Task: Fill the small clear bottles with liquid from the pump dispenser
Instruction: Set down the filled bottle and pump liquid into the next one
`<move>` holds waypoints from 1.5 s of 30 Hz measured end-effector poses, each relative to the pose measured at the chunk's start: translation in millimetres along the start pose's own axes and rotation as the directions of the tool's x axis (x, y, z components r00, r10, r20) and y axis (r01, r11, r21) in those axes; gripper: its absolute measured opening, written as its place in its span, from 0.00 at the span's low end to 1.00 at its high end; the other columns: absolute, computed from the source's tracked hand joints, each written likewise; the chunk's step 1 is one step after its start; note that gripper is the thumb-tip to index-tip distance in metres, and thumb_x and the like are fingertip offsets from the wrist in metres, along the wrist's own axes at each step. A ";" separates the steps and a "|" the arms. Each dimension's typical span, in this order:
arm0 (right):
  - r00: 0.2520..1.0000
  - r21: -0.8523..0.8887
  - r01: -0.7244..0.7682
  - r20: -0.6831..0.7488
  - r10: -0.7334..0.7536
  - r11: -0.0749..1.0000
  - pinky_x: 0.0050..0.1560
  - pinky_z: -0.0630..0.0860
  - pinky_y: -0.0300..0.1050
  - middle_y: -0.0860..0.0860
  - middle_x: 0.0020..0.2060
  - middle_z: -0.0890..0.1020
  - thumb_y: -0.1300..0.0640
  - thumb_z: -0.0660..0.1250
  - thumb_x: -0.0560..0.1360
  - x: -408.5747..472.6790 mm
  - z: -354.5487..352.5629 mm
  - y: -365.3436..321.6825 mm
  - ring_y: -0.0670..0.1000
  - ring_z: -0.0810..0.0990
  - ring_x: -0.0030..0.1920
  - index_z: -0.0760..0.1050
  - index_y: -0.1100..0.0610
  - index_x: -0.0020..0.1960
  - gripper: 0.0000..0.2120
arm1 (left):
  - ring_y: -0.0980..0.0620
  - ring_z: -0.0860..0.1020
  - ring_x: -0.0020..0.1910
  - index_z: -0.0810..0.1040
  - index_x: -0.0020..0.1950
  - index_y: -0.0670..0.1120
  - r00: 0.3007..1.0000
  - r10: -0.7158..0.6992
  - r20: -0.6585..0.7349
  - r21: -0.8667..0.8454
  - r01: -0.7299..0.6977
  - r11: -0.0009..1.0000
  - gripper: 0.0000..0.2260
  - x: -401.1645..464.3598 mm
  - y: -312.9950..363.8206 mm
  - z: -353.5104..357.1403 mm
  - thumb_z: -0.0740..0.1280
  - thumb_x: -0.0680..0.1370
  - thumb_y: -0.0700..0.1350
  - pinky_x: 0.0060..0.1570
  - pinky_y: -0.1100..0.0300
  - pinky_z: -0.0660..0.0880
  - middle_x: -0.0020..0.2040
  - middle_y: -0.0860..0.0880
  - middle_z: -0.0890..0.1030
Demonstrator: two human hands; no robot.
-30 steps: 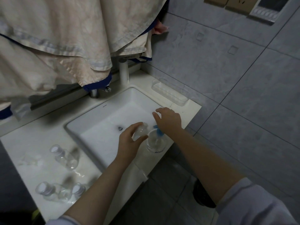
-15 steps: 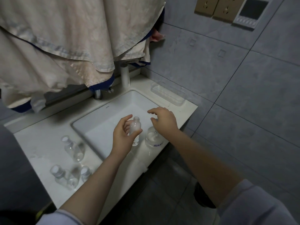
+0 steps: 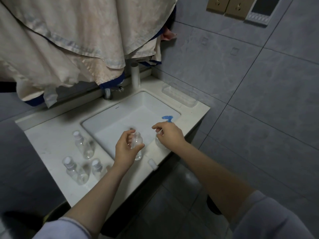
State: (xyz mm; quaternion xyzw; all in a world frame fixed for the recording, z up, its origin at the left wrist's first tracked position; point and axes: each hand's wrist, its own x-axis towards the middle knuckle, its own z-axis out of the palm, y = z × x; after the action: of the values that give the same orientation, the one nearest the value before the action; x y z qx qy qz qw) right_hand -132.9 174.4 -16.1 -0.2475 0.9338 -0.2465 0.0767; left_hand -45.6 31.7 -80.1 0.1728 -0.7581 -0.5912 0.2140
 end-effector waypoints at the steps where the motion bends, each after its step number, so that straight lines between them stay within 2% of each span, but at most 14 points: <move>1: 1.000 0.010 0.000 0.016 0.000 1.000 0.45 0.70 0.38 0.46 0.53 0.79 0.63 0.62 0.75 -0.6 3.5 -1.1 0.47 0.78 0.49 0.76 0.50 0.62 0.18 | 0.60 0.75 0.44 0.73 0.58 0.45 1.000 -0.002 0.004 0.010 0.002 1.000 0.24 -3.9 -3.9 0.2 0.76 0.65 0.34 0.47 0.69 0.71 0.45 0.55 0.76; 4: 0.999 0.023 0.010 0.048 -0.011 1.000 0.47 0.74 0.40 0.47 0.54 0.79 0.63 0.63 0.76 -2.0 13.3 -5.4 0.46 0.78 0.49 0.75 0.51 0.63 0.18 | 0.54 0.75 0.47 0.73 0.57 0.48 1.000 -0.003 0.001 0.044 0.003 0.999 0.24 -15.6 -13.8 0.5 0.76 0.65 0.35 0.49 0.64 0.73 0.46 0.57 0.76; 9: 0.998 0.033 0.014 0.058 -0.016 0.999 0.52 0.76 0.45 0.47 0.55 0.79 0.63 0.62 0.76 -2.2 21.3 -8.2 0.47 0.78 0.50 0.75 0.51 0.64 0.18 | 0.52 0.75 0.48 0.73 0.56 0.50 1.000 0.001 0.009 0.089 -0.002 0.996 0.25 -29.1 -25.1 0.7 0.76 0.64 0.36 0.51 0.52 0.75 0.46 0.55 0.76; 15: 0.997 0.037 0.016 0.069 -0.019 0.999 0.51 0.76 0.43 0.47 0.54 0.79 0.63 0.63 0.76 -3.7 22.5 -7.3 0.46 0.78 0.49 0.75 0.50 0.64 0.18 | 0.55 0.75 0.49 0.72 0.57 0.51 0.999 -0.036 0.026 0.109 0.033 0.994 0.26 -37.0 -24.3 0.5 0.75 0.62 0.43 0.50 0.56 0.75 0.46 0.58 0.75; 18: 0.997 0.047 0.015 0.072 -0.018 0.999 0.51 0.75 0.42 0.47 0.54 0.79 0.63 0.64 0.75 -5.7 22.8 -7.2 0.46 0.78 0.49 0.75 0.51 0.63 0.18 | 0.55 0.75 0.48 0.71 0.60 0.48 0.997 -0.053 0.058 0.126 0.045 0.991 0.29 -36.7 -21.6 -0.6 0.77 0.62 0.38 0.52 0.57 0.73 0.46 0.57 0.75; 21: 0.997 0.051 0.013 0.072 -0.017 0.999 0.50 0.74 0.40 0.46 0.54 0.79 0.63 0.64 0.76 -6.7 21.2 -6.7 0.44 0.75 0.46 0.75 0.50 0.64 0.18 | 0.49 0.74 0.55 0.68 0.65 0.44 0.991 -0.091 0.095 0.146 0.077 0.986 0.34 -38.4 -13.3 -3.8 0.77 0.62 0.36 0.60 0.54 0.71 0.52 0.48 0.75; 23: 0.998 0.044 0.013 0.069 -0.016 0.999 0.49 0.74 0.40 0.46 0.54 0.79 0.63 0.64 0.76 -6.2 18.5 -6.2 0.43 0.74 0.45 0.74 0.50 0.64 0.18 | 0.48 0.71 0.61 0.64 0.70 0.43 0.985 -0.121 0.122 0.213 0.093 0.973 0.39 -38.6 -4.6 -8.3 0.78 0.63 0.36 0.62 0.57 0.68 0.60 0.45 0.72; 27: 0.998 0.088 0.017 0.051 -0.022 0.996 0.47 0.72 0.37 0.46 0.54 0.79 0.64 0.63 0.75 -4.9 13.0 -8.5 0.43 0.74 0.44 0.75 0.51 0.64 0.19 | 0.48 0.68 0.66 0.57 0.74 0.41 0.981 -0.164 0.099 0.421 0.108 0.901 0.42 -32.8 23.2 -24.4 0.76 0.65 0.38 0.62 0.62 0.64 0.67 0.43 0.67; 30: 0.999 0.117 0.029 0.032 -0.033 0.993 0.46 0.72 0.37 0.46 0.53 0.78 0.64 0.63 0.75 -4.1 11.1 -17.9 0.43 0.75 0.45 0.75 0.51 0.63 0.19 | 0.47 0.73 0.61 0.65 0.70 0.40 0.983 -0.167 0.083 0.518 0.101 0.850 0.33 -25.0 47.5 -43.4 0.74 0.67 0.36 0.62 0.58 0.69 0.63 0.41 0.73; 33: 0.996 0.170 0.086 0.017 -0.090 0.982 0.49 0.75 0.38 0.48 0.52 0.79 0.66 0.62 0.74 -7.3 11.1 -35.1 0.45 0.76 0.45 0.76 0.53 0.62 0.19 | 0.48 0.76 0.50 0.73 0.62 0.42 0.976 -0.196 0.094 0.598 0.102 0.795 0.23 -22.6 71.7 -69.7 0.74 0.69 0.39 0.53 0.59 0.72 0.56 0.44 0.78; 35: 0.990 0.220 0.137 -0.004 -0.140 0.966 0.50 0.73 0.35 0.51 0.51 0.80 0.69 0.61 0.73 -11.5 11.7 -49.0 0.47 0.77 0.45 0.77 0.57 0.61 0.19 | 0.48 0.77 0.50 0.75 0.60 0.44 0.959 -0.246 0.145 0.720 0.068 0.691 0.21 -23.3 84.5 -87.3 0.74 0.69 0.43 0.51 0.58 0.73 0.55 0.46 0.78; 38: 0.985 0.270 0.170 -0.008 -0.174 0.948 0.51 0.74 0.36 0.56 0.50 0.81 0.70 0.59 0.72 -19.6 17.3 -72.0 0.51 0.80 0.48 0.79 0.60 0.57 0.18 | 0.49 0.77 0.52 0.72 0.64 0.47 0.888 -0.428 0.169 0.853 0.085 0.515 0.26 -30.7 97.0 -107.8 0.75 0.68 0.46 0.50 0.58 0.75 0.59 0.48 0.77; 41: 0.981 0.260 0.132 0.107 -0.164 0.957 0.47 0.71 0.34 0.57 0.53 0.80 0.70 0.60 0.72 -29.5 26.5 -92.0 0.50 0.79 0.48 0.78 0.61 0.58 0.17 | 0.46 0.76 0.57 0.70 0.67 0.48 0.846 -0.510 0.157 0.907 0.081 0.414 0.29 -37.1 98.2 -114.2 0.75 0.68 0.46 0.56 0.54 0.75 0.63 0.47 0.74; 45: 0.923 0.103 0.100 0.362 -0.131 0.990 0.55 0.73 0.38 0.54 0.57 0.79 0.63 0.70 0.72 -39.9 45.0 -109.6 0.52 0.78 0.56 0.76 0.59 0.61 0.18 | 0.45 0.76 0.59 0.70 0.66 0.47 0.879 -0.445 0.170 0.900 0.045 0.433 0.27 -40.9 89.0 -114.1 0.73 0.69 0.44 0.61 0.52 0.72 0.63 0.47 0.74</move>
State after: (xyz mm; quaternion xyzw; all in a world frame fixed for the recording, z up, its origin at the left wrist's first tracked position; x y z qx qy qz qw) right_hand -39.9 92.5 0.4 -0.3407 0.8757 -0.2382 0.2457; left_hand 48.6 -19.6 25.3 0.2489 -0.9428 -0.1648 -0.1482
